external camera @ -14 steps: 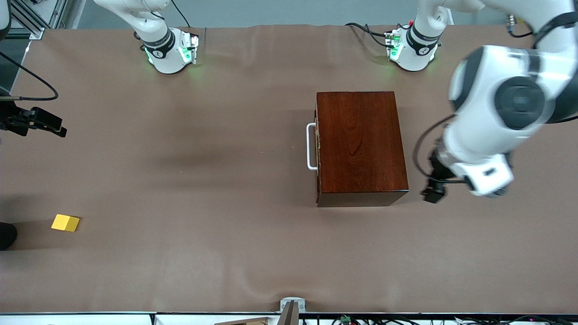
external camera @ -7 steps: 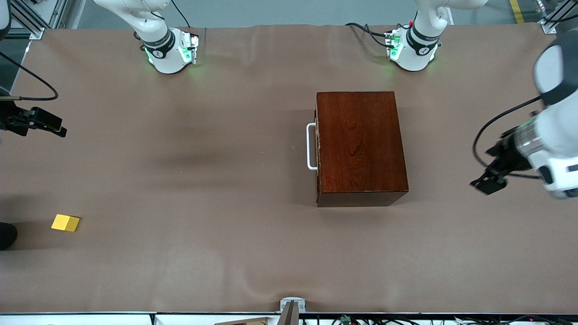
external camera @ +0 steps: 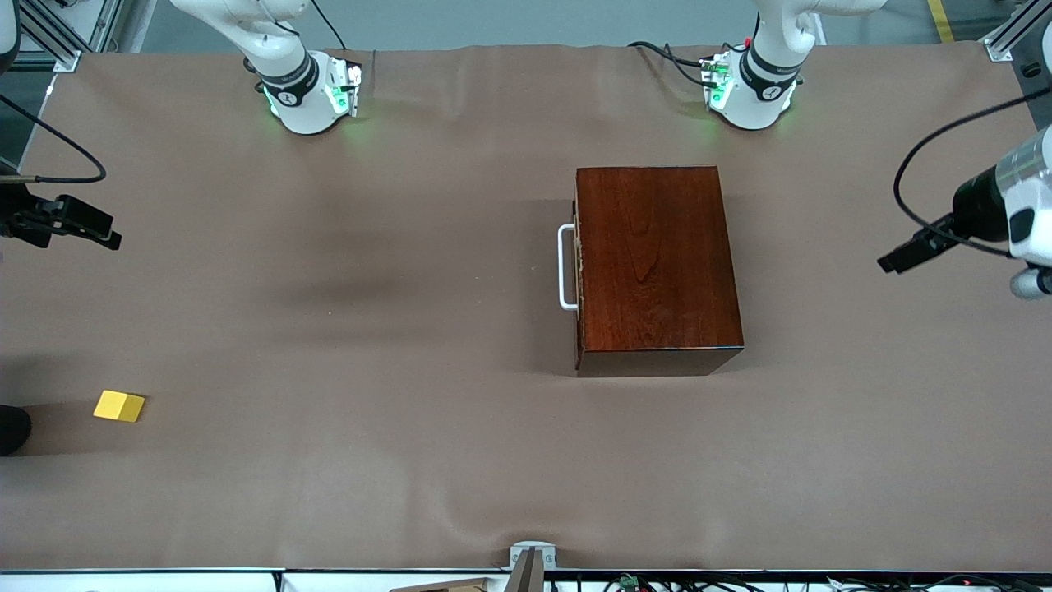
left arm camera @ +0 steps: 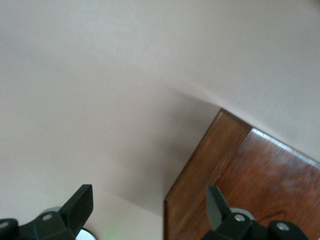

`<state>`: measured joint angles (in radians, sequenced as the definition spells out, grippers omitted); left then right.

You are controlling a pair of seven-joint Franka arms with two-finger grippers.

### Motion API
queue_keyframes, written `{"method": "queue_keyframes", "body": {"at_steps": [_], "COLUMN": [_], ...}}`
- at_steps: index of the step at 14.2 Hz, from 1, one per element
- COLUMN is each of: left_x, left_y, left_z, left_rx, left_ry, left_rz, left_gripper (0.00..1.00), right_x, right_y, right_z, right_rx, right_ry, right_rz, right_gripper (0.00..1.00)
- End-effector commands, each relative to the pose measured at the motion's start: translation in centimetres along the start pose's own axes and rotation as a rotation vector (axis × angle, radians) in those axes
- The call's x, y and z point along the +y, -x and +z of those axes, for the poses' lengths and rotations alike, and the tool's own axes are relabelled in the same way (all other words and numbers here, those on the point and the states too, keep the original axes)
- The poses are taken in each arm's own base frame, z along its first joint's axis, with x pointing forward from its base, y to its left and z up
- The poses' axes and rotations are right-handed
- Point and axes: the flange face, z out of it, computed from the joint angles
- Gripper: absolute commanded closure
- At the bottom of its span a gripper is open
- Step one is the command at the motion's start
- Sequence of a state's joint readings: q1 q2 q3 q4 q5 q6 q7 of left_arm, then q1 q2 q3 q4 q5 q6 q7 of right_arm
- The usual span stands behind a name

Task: Open drawer, take yellow block, close drawer

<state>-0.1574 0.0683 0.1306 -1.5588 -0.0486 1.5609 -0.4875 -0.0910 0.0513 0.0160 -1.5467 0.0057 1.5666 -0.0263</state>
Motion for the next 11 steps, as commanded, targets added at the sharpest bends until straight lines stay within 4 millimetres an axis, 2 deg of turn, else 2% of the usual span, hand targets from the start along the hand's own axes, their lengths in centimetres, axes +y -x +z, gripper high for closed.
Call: {"method": "queue_keyframes", "body": {"at_steps": [1, 3, 6, 8, 11], "left_x": [-3.8, -4.3, -2.5, -0.4, -1.0], "left_y": [1.4, 1.8, 3.6, 4.8, 5.3], "left_z": [-1.4, -2.2, -3.8, -5.0, -5.5], "left_rx": [0.010, 0.016, 0.028, 0.062, 0.046], "left_ry": [0.040, 0.030, -0.004, -0.025, -0.030], "left_rz": [0.127, 0.255, 0.417, 0.464, 0.461], "left_gripper": [0.00, 0.00, 0.00, 0.00, 0.00], "right_x": [0.2, 0.2, 0.2, 0.2, 0.2], "right_y": [0.1, 0.1, 0.1, 0.1, 0.1], "right_z": [-0.5, -0.5, -0.4, -0.4, -0.3], "right_rx": [0.005, 0.003, 0.002, 0.002, -0.001], "right_ry": [0.012, 0.012, 0.012, 0.012, 0.012], "right_rz": [-0.004, -0.004, -0.004, -0.004, -0.004], "right_gripper": [0.00, 0.00, 0.00, 0.00, 0.00]}}
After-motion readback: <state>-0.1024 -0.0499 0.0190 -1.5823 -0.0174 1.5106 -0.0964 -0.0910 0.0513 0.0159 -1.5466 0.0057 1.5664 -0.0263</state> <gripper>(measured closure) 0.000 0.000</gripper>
